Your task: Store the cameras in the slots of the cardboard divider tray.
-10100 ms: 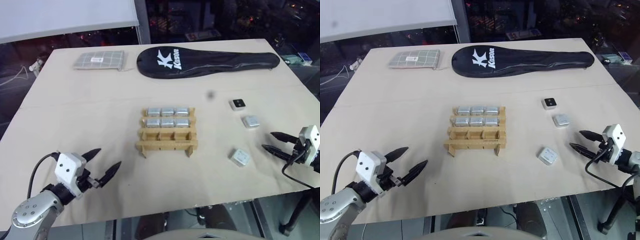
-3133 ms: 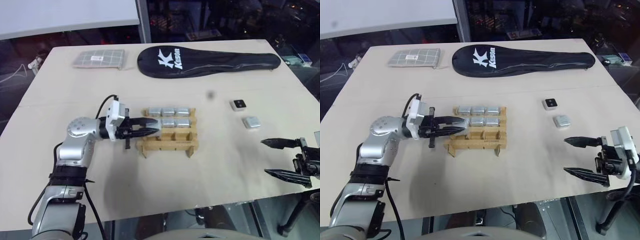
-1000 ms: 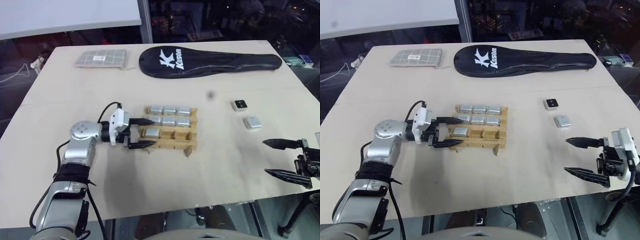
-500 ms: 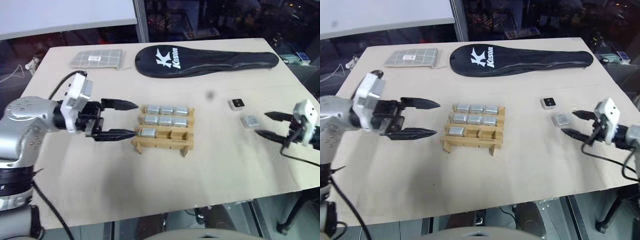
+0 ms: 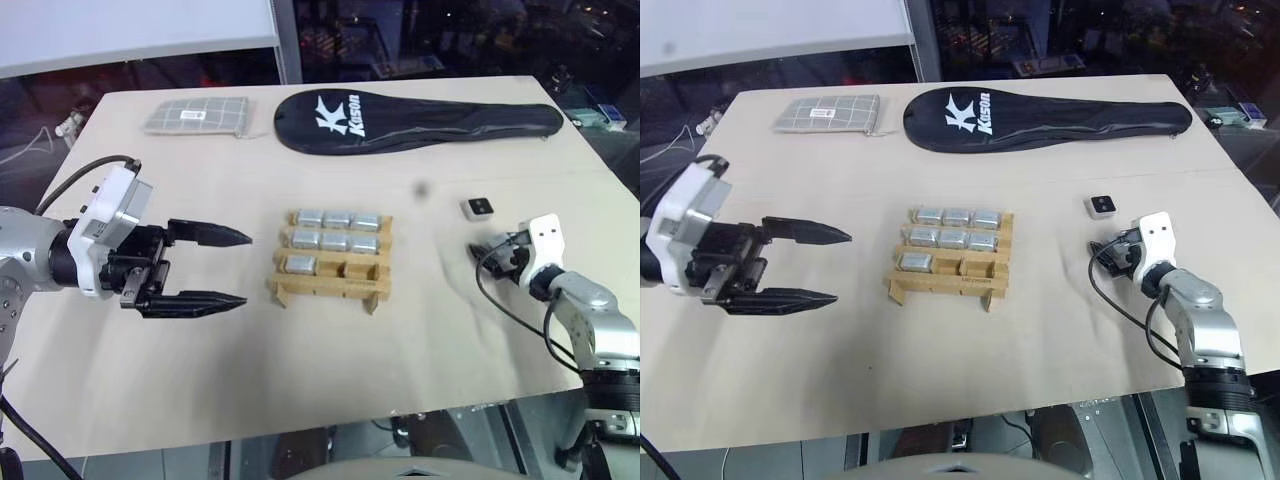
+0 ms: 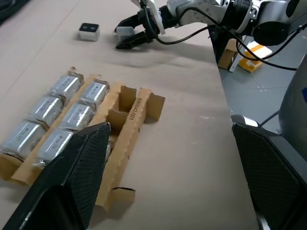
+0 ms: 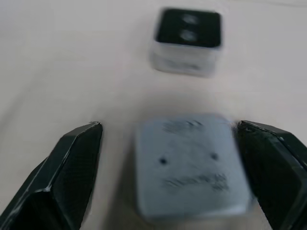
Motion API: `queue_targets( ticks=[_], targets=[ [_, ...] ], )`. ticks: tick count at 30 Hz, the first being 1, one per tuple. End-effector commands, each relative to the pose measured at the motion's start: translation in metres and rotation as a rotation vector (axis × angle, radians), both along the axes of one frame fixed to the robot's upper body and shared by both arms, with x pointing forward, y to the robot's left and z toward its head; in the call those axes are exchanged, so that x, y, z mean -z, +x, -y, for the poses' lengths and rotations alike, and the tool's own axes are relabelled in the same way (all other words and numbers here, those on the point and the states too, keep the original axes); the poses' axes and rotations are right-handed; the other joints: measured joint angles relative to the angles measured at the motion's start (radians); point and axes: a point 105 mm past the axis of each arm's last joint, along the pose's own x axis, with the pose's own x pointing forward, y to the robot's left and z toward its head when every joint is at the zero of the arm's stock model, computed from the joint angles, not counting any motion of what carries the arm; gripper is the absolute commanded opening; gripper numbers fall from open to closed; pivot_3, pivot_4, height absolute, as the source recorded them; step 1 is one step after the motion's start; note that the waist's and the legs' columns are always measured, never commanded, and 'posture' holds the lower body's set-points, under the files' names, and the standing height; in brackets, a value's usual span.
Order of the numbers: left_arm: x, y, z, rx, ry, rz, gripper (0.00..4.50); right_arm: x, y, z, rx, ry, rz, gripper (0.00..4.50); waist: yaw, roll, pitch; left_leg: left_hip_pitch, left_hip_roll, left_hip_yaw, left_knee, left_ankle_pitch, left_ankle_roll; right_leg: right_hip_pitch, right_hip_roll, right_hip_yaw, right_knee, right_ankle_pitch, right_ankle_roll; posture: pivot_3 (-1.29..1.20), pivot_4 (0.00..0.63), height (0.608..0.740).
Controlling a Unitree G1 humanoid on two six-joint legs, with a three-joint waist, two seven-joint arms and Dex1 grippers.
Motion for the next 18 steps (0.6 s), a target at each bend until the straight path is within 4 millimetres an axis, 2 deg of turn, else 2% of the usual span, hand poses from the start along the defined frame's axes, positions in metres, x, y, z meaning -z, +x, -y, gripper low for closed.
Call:
queue_targets(
  ticks=[1, 5, 6, 7, 10, 11, 13, 18],
  targets=[
    [-0.007, -0.003, -0.001, 0.024, 0.026, 0.039, 4.21, -0.013, -0.003, 0.012, 0.069, -0.017, 0.066, 4.50, 0.000, 0.000, 0.000, 0.000, 0.000, 0.000, 0.000, 0.000, 0.000, 0.000, 0.000, 0.000, 0.000, 0.000, 0.000, 0.00, 0.150, 0.740],
    [-0.006, -0.001, -0.002, 0.031, 0.020, 0.035, 4.21, -0.013, -0.007, 0.016, 0.069, -0.025, 0.074, 4.50, 0.001, 0.000, 0.000, 0.000, 0.000, 0.000, 0.000, 0.000, 0.000, 0.000, 0.000, 0.000, 0.000, 0.000, 0.000, 0.00, 0.150, 0.740],
    [-0.006, -0.001, -0.002, 0.034, 0.020, 0.033, 4.21, -0.013, -0.008, 0.016, 0.065, -0.025, 0.075, 3.97, 0.001, 0.000, 0.000, 0.000, 0.000, 0.000, 0.000, 0.000, 0.000, 0.000, 0.000, 0.000, 0.000, 0.000, 0.000, 0.00, 0.150, 0.740],
    [-0.006, 0.000, -0.002, 0.037, 0.019, 0.031, 4.21, -0.014, -0.008, 0.015, 0.053, -0.024, 0.082, 3.64, 0.000, 0.000, 0.000, 0.000, 0.000, 0.000, 0.000, 0.000, 0.000, 0.000, 0.000, 0.000, 0.000, 0.000, 0.000, 0.00, 0.150, 0.740],
    [-0.003, 0.007, -0.001, 0.025, 0.003, 0.023, 4.21, -0.027, -0.008, -0.003, -0.030, 0.023, 0.136, 2.24, -0.001, 0.000, 0.000, 0.000, 0.000, 0.000, 0.000, 0.000, 0.000, 0.000, 0.000, 0.000, 0.000, 0.000, 0.000, 0.00, 0.150, 0.740],
    [-0.002, 0.009, 0.000, 0.019, -0.005, 0.016, 4.21, -0.032, -0.008, -0.008, -0.041, 0.055, 0.147, 1.99, -0.001, 0.000, 0.000, 0.000, 0.000, 0.000, 0.000, 0.000, 0.000, 0.000, 0.000, 0.000, 0.000, 0.000, 0.000, 0.00, 0.150, 0.740],
    [0.004, 0.013, 0.009, 0.014, -0.045, 0.004, 4.21, -0.049, -0.008, -0.028, -0.141, 0.059, 0.215, 2.00, -0.002, 0.001, 0.000, 0.000, 0.000, 0.000, 0.000, 0.000, 0.000, 0.000, 0.000, 0.000, 0.000, 0.000, 0.000, 0.00, 0.150, 0.740],
    [0.005, 0.031, 0.041, -0.038, -0.259, -0.058, 4.21, -0.093, -0.025, -0.094, -0.512, -0.133, 0.457, 2.00, -0.003, 0.001, 0.001, 0.000, 0.000, -0.001, 0.000, 0.000, 0.000, 0.000, 0.001, 0.000, 0.000, 0.003, 0.004, 0.00, 0.150, 0.740]
  ],
)
